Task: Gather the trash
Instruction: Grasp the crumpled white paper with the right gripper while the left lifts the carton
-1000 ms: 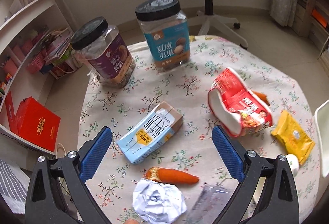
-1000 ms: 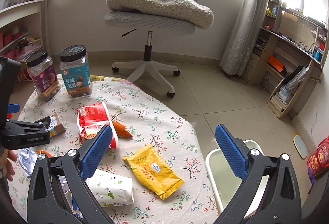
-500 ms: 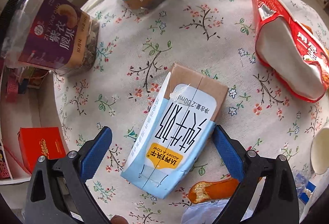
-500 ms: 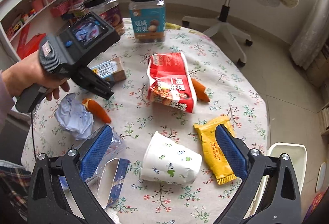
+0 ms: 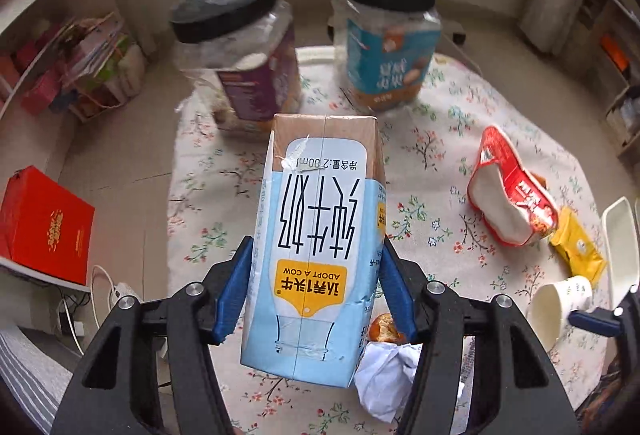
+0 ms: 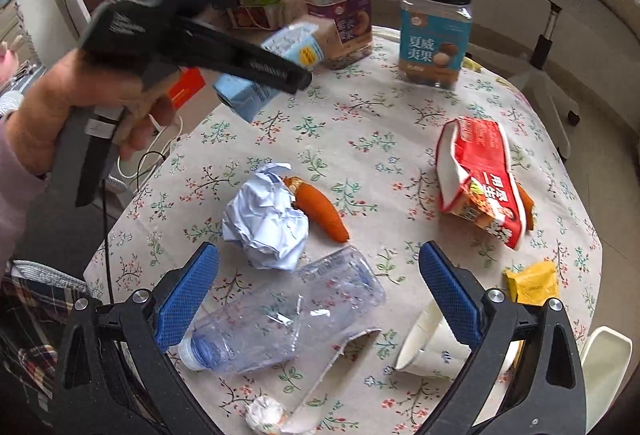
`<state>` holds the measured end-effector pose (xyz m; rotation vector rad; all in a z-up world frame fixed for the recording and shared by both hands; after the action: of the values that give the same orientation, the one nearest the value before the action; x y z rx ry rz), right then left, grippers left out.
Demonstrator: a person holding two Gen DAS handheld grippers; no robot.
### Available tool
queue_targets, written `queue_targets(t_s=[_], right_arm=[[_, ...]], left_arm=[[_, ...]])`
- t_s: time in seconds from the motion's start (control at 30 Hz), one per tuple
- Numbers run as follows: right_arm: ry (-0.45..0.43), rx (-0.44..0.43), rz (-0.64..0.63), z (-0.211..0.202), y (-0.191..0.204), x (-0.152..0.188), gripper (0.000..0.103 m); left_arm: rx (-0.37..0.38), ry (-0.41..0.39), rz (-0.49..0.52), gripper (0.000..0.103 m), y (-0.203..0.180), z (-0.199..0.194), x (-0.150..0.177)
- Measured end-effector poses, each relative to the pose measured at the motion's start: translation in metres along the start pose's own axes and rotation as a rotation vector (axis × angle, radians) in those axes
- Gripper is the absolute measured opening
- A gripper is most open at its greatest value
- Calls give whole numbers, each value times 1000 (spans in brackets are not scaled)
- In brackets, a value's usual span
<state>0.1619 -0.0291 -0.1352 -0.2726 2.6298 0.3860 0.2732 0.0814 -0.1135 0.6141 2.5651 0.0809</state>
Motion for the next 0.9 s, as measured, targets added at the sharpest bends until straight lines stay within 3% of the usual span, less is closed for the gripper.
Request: queue_targets(t_s=[0.27, 0.33, 0.37, 0.43, 0.47, 0.5, 0.63, 0.9], right_arm=[[19, -12, 26, 40, 32, -9, 95], [41, -17, 56, 52, 30, -10, 89], [55, -21, 66, 58, 31, -9, 82], [88, -30, 92, 68, 28, -9, 56], [103, -35, 108, 72, 28, -7, 30], [105, -33, 122, 73, 25, -7, 20], [26, -55, 145, 52, 24, -18, 15], [-265, -2, 174, -32, 10, -53, 14]], left_arm=[[-158, -81, -155, 59, 40, -68, 31], [-177, -90, -223, 59, 47, -73, 46], [-184, -102, -261, 59, 50, -77, 53], [-195, -123, -319, 59, 53, -83, 68], [-203, -127, -333, 59, 52, -85, 74], [-212, -126, -346, 59, 52, -85, 79], [-191, -172, -415, 59, 49, -92, 85], [-228, -313, -419, 59, 39, -121, 71]])
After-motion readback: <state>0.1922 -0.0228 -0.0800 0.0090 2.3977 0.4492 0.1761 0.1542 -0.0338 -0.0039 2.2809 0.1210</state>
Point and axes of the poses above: each gripper's, at about its wrist camera, not at the fingertips, and z roughly the way its jaws point, y to its left, x to its underside, the point moved 7 cm from there along z, roughly the way its jaws point, and after that the axes turned 13 degrees about z, right-handed, at the moved point
